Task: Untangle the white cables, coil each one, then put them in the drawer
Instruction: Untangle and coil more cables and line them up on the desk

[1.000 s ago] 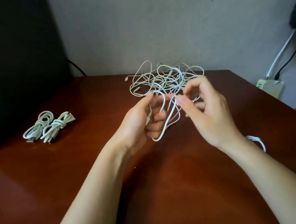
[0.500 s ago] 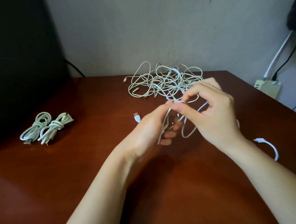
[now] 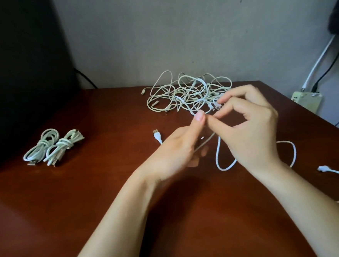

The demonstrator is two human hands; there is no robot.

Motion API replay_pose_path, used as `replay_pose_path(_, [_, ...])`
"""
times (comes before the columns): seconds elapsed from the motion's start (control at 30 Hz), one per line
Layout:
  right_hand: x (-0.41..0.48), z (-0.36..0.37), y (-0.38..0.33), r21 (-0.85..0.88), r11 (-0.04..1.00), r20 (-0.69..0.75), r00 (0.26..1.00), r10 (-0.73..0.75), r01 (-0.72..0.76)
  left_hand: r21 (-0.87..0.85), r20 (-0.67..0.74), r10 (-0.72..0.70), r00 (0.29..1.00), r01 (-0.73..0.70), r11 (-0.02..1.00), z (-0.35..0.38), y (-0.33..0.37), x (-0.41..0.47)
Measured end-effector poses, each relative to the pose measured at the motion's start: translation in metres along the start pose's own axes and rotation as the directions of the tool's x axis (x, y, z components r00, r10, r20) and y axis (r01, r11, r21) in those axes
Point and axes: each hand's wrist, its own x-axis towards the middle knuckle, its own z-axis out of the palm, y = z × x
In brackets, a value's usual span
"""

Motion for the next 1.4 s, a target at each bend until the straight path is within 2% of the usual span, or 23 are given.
replay_pose_path(0.07, [0.000,-0.002,-0.001,-0.012,0.999,-0.021,0.999,0.041,-0.041,0.028,-0.008,0.006,1.000,-0.006,1.000,-0.001,-0.001,-0.002])
replay_pose_path(0.2, [0.003,-0.004,-0.003,-0.026,0.994,0.025,0.994,0.111,-0.110,0.113,-0.005,0.023,1.000,-0.022,0.993,0.003,0.007,-0.004])
replay_pose_path(0.37, [0.005,-0.003,0.000,0.068,0.961,0.148,0.956,0.254,-0.266,0.044,-0.005,0.049,0.999,-0.048,0.998,0.004,0.012,-0.005])
replay_pose_path(0.47, [0.004,-0.002,0.003,0.079,0.964,0.175,0.955,0.238,-0.255,-0.118,-0.099,0.032,0.995,-0.044,0.992,-0.001,0.010,-0.003])
replay_pose_path(0.6, [0.004,-0.001,0.011,0.057,0.948,0.217,0.930,0.296,-0.314,-0.390,-0.212,-0.029,0.977,-0.057,0.919,-0.013,0.014,-0.002])
replay_pose_path(0.77, [0.000,0.002,0.017,-0.010,0.884,0.452,0.786,0.422,-0.468,-0.550,-0.366,-0.078,0.928,-0.148,0.822,-0.032,0.014,0.001])
replay_pose_path(0.9, [-0.003,0.004,0.016,0.025,0.858,0.566,0.715,0.411,-0.513,-0.609,-0.488,-0.117,0.865,-0.241,0.756,-0.044,0.015,0.002])
replay_pose_path(0.97, [-0.003,0.003,0.011,0.069,0.858,0.593,0.713,0.375,-0.509,-0.590,-0.537,-0.130,0.834,-0.260,0.765,-0.047,0.014,0.001])
replay_pose_path(1.03, [-0.002,0.001,0.005,0.111,0.887,0.602,0.741,0.299,-0.449,-0.525,-0.588,-0.134,0.798,-0.250,0.813,-0.046,0.012,0.001])
replay_pose_path(1.1, [-0.003,0.000,-0.001,0.151,0.922,0.612,0.766,0.197,-0.358,-0.390,-0.624,-0.100,0.775,-0.198,0.899,-0.043,0.009,0.001])
replay_pose_path(1.2, [-0.006,-0.002,-0.010,0.204,0.949,0.615,0.786,0.069,-0.243,-0.121,-0.602,-0.036,0.798,-0.046,0.992,-0.035,0.005,0.001])
replay_pose_path(1.3, [-0.008,-0.002,-0.014,0.247,0.960,0.560,0.828,-0.028,-0.135,0.118,-0.466,0.002,0.885,0.060,0.991,-0.027,0.000,0.001])
replay_pose_path(1.4, [-0.007,-0.003,-0.013,0.276,0.958,0.496,0.865,-0.076,-0.074,0.229,-0.199,0.058,0.978,-0.011,0.973,-0.018,0.001,-0.003])
